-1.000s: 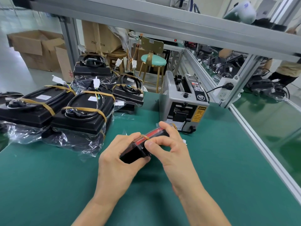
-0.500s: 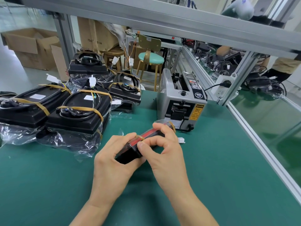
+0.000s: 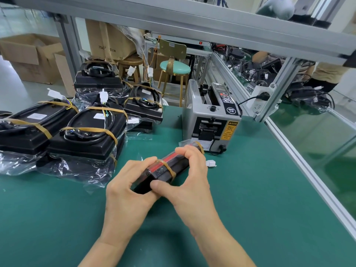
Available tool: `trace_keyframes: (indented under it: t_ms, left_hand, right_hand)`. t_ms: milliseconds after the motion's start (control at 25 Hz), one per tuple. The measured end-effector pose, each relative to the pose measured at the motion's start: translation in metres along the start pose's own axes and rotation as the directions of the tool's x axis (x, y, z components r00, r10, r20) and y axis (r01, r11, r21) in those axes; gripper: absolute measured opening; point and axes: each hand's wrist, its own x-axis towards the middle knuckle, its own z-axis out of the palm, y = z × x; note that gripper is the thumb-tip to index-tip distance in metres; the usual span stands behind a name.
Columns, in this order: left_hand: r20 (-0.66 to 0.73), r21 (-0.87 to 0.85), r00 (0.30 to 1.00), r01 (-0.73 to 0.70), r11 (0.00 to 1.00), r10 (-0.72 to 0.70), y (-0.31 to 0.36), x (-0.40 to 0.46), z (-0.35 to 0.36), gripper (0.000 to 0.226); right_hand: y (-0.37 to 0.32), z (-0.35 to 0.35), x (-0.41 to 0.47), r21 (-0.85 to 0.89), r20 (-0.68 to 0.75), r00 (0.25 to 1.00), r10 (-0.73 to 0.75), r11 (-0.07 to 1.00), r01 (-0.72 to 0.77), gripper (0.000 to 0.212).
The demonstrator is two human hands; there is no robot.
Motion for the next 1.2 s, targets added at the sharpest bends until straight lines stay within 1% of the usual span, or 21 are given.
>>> trace_keyframes:
  t_ms: [40,120,160,200,280,320,400,480,520,560,600,640,680,720,760,840,880,920,960,1080,1200]
  left_hand:
    - [0.011,-0.002,1.000,-0.007,1.000,0.007,-0.001,0.001,-0.001,0.056]
    - [0.031,-0.046,0.999,0.015,0.999,-0.014,-0.007,0.003,-0.007,0.053]
    - [0.039,-0.094,0.998,0.047,0.994,-0.044,-0.012,0.005,-0.012,0.054]
    - [0.054,-0.147,0.996,0.084,0.986,-0.077,-0.016,0.007,-0.017,0.055]
    - [0.114,-0.203,0.988,0.127,0.971,-0.105,-0.022,0.010,-0.025,0.056]
    - [0.146,-0.202,0.984,0.133,0.970,-0.105,-0.022,0.011,-0.026,0.058]
    - [0.194,-0.199,0.973,0.161,0.967,-0.122,-0.022,0.013,-0.028,0.058]
    - [0.219,-0.201,0.967,0.174,0.964,-0.128,-0.015,0.016,-0.033,0.057]
    - [0.202,-0.151,0.973,0.141,0.978,-0.109,-0.009,0.017,-0.035,0.058]
    - [0.167,-0.052,0.983,0.082,0.995,-0.073,-0.001,0.020,-0.034,0.059]
    - [0.134,0.080,0.991,0.005,0.997,-0.016,0.009,0.024,-0.030,0.058]
    - [0.128,0.216,0.990,-0.089,0.972,0.062,0.019,0.029,-0.023,0.055]
    - [0.171,0.342,0.978,-0.174,0.923,0.121,0.029,0.036,-0.012,0.051]
    - [0.246,0.445,0.962,-0.222,0.868,0.120,0.038,0.043,0.001,0.046]
    - [0.312,0.515,0.949,-0.208,0.831,0.044,0.045,0.049,0.013,0.040]
    - [0.344,0.572,0.924,-0.068,0.817,-0.164,0.054,0.060,0.028,0.024]
    - [0.341,0.570,0.917,-0.025,0.821,-0.208,0.055,0.063,0.031,0.018]
    - [0.334,0.565,0.917,-0.008,0.825,-0.220,0.054,0.065,0.031,0.013]
    - [0.326,0.564,0.922,-0.014,0.826,-0.207,0.052,0.064,0.031,0.011]
    - [0.293,0.574,0.953,-0.106,0.812,-0.082,0.049,0.057,0.032,0.013]
    - [0.274,0.649,0.961,-0.152,0.746,-0.042,0.045,0.057,0.038,0.019]
  right_hand:
    - [0.001,-0.006,0.003,0.003,-0.012,1.000,0.019,1.000,-0.019,0.061]
    - [0.003,-0.027,0.013,0.073,-0.056,0.996,0.068,0.995,-0.064,0.052]
    - [0.004,-0.039,0.020,0.058,-0.056,0.995,0.079,0.995,-0.076,0.050]
    - [0.006,-0.050,0.027,-0.035,-0.029,0.998,0.052,0.998,-0.053,0.050]
    - [0.012,-0.065,0.042,-0.257,0.114,0.993,-0.024,0.965,0.053,0.051]
    - [0.016,-0.068,0.049,-0.292,0.198,0.980,-0.036,0.952,0.094,0.048]
    - [0.020,-0.071,0.060,-0.238,0.326,0.945,-0.014,0.966,0.097,0.036]
    - [0.022,-0.072,0.068,-0.152,0.364,0.931,0.025,0.988,0.033,0.028]
    - [0.025,-0.072,0.071,-0.105,0.358,0.933,0.040,0.994,-0.002,0.026]
    - [0.027,-0.072,0.074,-0.061,0.348,0.937,0.043,0.998,-0.024,0.025]
    - [0.028,-0.072,0.075,-0.022,0.339,0.940,0.036,0.999,-0.030,0.025]
    - [0.029,-0.071,0.076,0.017,0.333,0.942,0.027,0.999,-0.035,0.024]
    - [0.031,-0.071,0.076,0.065,0.331,0.943,0.025,0.997,-0.049,0.023]
    - [0.032,-0.073,0.077,0.115,0.331,0.943,0.035,0.990,-0.077,0.023]
    - [0.033,-0.075,0.077,0.156,0.338,0.939,0.057,0.981,-0.116,0.023]
    - [0.035,-0.080,0.076,0.201,0.371,0.924,0.095,0.963,-0.180,0.023]
    - [0.035,-0.082,0.076,0.207,0.382,0.919,0.099,0.960,-0.189,0.021]
    - [0.034,-0.082,0.077,0.202,0.381,0.920,0.089,0.963,-0.177,0.017]
    - [0.033,-0.082,0.078,0.185,0.369,0.927,0.064,0.973,-0.140,0.013]
    - [0.031,-0.081,0.079,0.093,0.344,0.937,-0.054,0.995,0.023,0.007]
    - [0.034,-0.083,0.074,0.095,0.354,0.931,-0.088,0.994,0.058,0.009]
